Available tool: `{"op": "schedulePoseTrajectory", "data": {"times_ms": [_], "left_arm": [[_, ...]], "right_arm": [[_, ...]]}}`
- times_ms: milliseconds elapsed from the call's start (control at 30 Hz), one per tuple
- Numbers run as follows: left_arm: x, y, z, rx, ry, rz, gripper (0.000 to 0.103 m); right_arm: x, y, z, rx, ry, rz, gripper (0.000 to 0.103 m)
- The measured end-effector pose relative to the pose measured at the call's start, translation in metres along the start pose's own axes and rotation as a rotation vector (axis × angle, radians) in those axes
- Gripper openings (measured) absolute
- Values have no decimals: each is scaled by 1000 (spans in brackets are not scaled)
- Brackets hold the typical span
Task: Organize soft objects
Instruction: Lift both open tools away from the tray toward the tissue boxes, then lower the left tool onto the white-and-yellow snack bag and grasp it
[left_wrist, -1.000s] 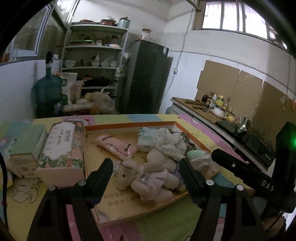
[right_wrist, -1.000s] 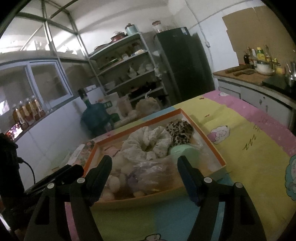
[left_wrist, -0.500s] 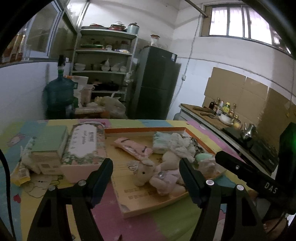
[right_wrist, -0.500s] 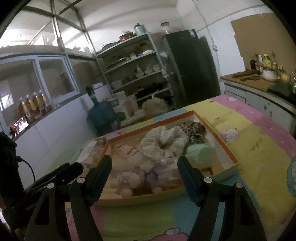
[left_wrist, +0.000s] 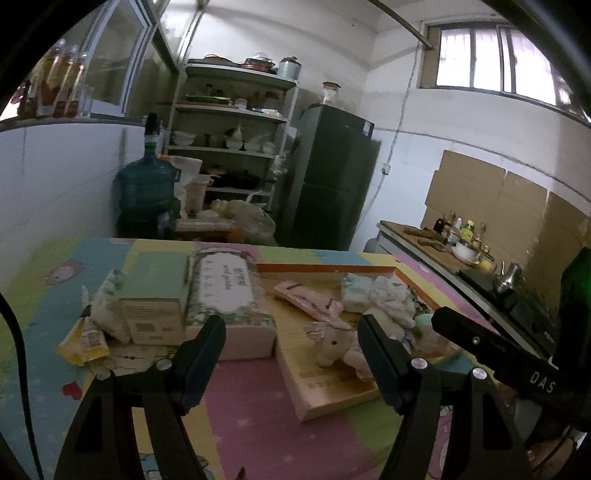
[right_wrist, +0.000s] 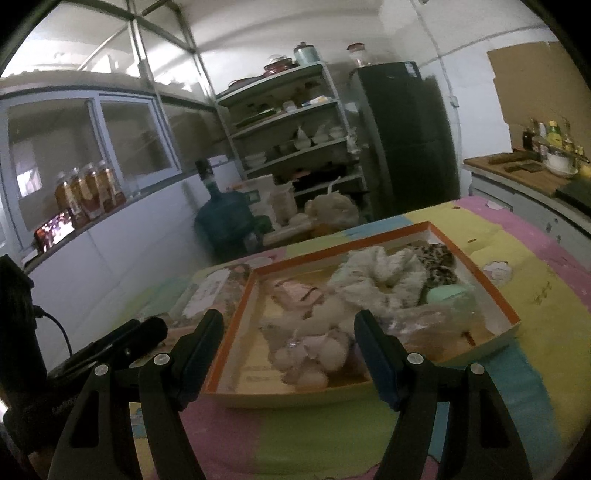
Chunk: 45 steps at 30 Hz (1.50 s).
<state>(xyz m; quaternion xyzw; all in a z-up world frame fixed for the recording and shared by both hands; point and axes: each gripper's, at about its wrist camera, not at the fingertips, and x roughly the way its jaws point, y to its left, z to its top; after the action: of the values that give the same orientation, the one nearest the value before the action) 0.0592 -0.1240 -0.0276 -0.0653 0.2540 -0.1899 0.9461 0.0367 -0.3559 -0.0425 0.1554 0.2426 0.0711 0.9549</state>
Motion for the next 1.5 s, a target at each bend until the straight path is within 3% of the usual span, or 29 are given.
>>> {"op": "schedulePoseTrajectory", "data": {"times_ms": [933, 1100, 1267, 1500], "left_arm": [[-36, 127, -10, -170, -23, 156, 74], [-26, 153, -8, -189, 20, 205, 74], [-1, 167, -8, -144, 118, 256, 74], [28, 180, -8, -119, 203, 276, 74]], "right_arm": [[48, 105, -15, -145, 82, 88, 75], [57, 116, -18, -156, 95, 97, 75], [67, 125, -20, -167, 110, 102, 75], [77, 126, -20, -165, 120, 91, 75]]}}
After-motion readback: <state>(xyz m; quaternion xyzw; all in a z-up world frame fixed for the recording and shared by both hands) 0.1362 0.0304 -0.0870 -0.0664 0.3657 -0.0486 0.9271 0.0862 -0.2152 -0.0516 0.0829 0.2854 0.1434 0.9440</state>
